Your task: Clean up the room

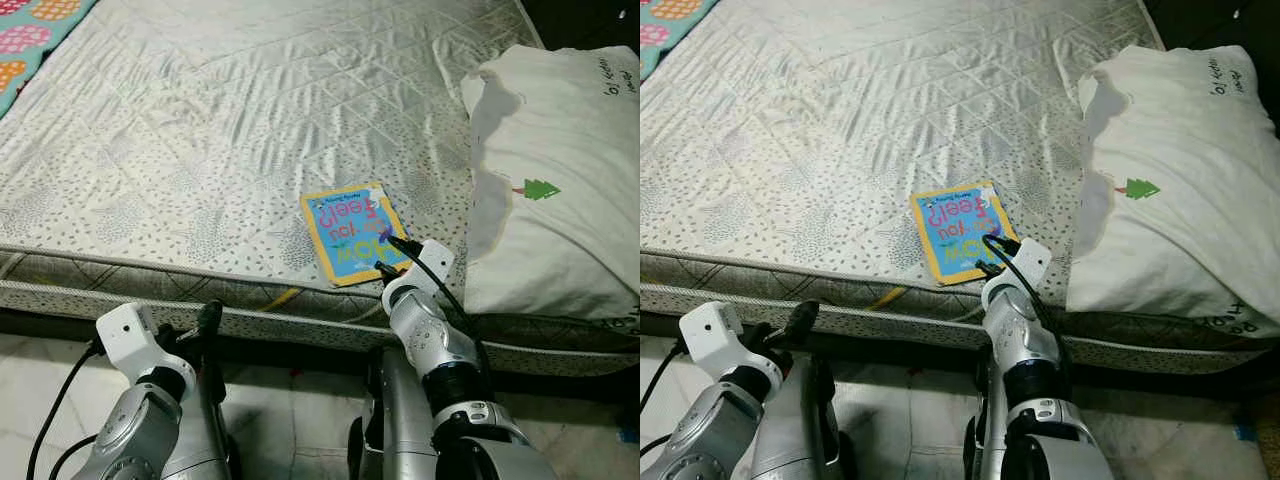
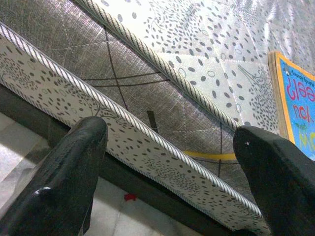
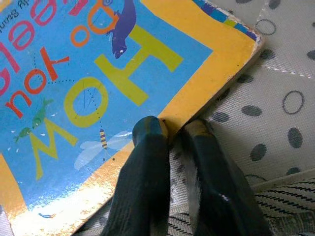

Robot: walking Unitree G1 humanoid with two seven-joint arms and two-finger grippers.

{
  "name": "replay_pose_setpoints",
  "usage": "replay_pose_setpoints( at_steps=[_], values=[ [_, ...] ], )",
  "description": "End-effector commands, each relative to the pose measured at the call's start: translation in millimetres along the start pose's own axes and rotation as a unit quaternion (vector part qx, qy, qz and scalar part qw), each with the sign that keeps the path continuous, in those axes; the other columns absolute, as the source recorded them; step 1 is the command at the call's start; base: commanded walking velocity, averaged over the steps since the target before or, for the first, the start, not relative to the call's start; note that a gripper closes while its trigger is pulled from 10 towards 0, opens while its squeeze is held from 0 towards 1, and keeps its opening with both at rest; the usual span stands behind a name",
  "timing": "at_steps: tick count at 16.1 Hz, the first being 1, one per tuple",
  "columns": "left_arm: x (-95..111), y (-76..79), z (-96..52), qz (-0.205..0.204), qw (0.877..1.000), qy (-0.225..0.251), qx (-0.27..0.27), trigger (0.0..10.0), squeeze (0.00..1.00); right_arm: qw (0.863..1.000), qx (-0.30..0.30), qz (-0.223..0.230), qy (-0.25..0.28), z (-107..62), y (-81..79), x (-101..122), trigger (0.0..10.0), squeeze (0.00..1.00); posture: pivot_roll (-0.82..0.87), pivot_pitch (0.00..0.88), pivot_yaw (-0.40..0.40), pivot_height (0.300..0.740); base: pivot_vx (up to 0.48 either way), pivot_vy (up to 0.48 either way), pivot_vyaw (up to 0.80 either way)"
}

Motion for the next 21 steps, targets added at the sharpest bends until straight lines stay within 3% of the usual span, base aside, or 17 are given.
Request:
replay_pose_setpoints(
  at_steps=[1,7,10,12,13,14,16,18,21],
  values=[
    [-4,-1.7,0.1,-0.011,1.0,-0.009,0.01,10.0,0.0,0.998,-0.019,0.018,-0.05,-3.7,3.0,-31,0.0,0.0,0.1,0.192,-0.054,0.521,0.0,0.0,0.0],
    [-3,-4.0,1.1,-0.015,1.0,-0.009,0.014,10.0,0.0,0.998,-0.05,0.024,-0.018,-7.6,36.8,-12,0.0,0.0,0.09,0.185,-0.05,0.521,0.0,0.0,0.0],
    [-3,-4.8,2.3,-0.014,1.0,-0.009,0.013,10.0,0.0,0.999,-0.051,0.003,-0.011,-14.8,50.0,-12,0.0,0.0,0.09,0.178,-0.044,0.521,0.0,0.0,0.0],
    [1,-3.1,4.4,-0.007,1.0,-0.002,0.007,10.0,0.0,0.997,0.005,-0.068,0.024,-18.9,39.7,-4,0.0,0.0,0.09,0.169,-0.04,0.521,0.0,0.0,0.0],
    [5,-2.1,5.1,0.01,1.0,0.009,0.001,10.0,0.0,0.99,0.045,-0.124,0.047,-22.1,28.8,0,7.8,0.0,0.08,0.163,-0.038,0.521,0.0,0.0,0.0],
    [6,-1.2,5.4,0.02,1.0,0.013,-0.004,10.0,0.0,0.988,0.069,-0.127,0.055,-24.8,22.3,2,10.0,0.0,0.08,0.156,-0.036,0.521,0.0,0.0,0.0],
    [7,0.4,7.6,0.032,0.999,0.018,-0.009,10.0,0.0,0.974,0.143,-0.145,0.095,-33.9,2.8,7,10.0,0.0,0.08,0.142,-0.035,0.521,0.0,0.0,0.0],
    [7,1.3,8.5,0.034,0.999,0.018,-0.011,10.0,0.0,0.968,0.167,-0.15,0.109,-36.6,-4.3,8,10.0,0.0,0.08,0.14,-0.033,0.521,0.0,0.0,0.0],
    [7,3.9,9.2,0.047,0.998,0.023,-0.018,10.0,0.0,0.943,0.249,-0.158,0.154,-42.1,-41.6,12,10.0,0.0,0.08,0.141,-0.029,0.521,0.0,0.0,0.0]
  ],
)
Point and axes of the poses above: a point about 5 cm out from each wrist's last joint towards the gripper, its own z axis pointing out of the wrist towards the gripper, its own x axis along the axis of the wrist's last joint, y = z × x, the point moved 1 cm from there along z, pointing out of the wrist towards the gripper, and after that the axes turned 4 degrees about -z, right-handed, at the moved point
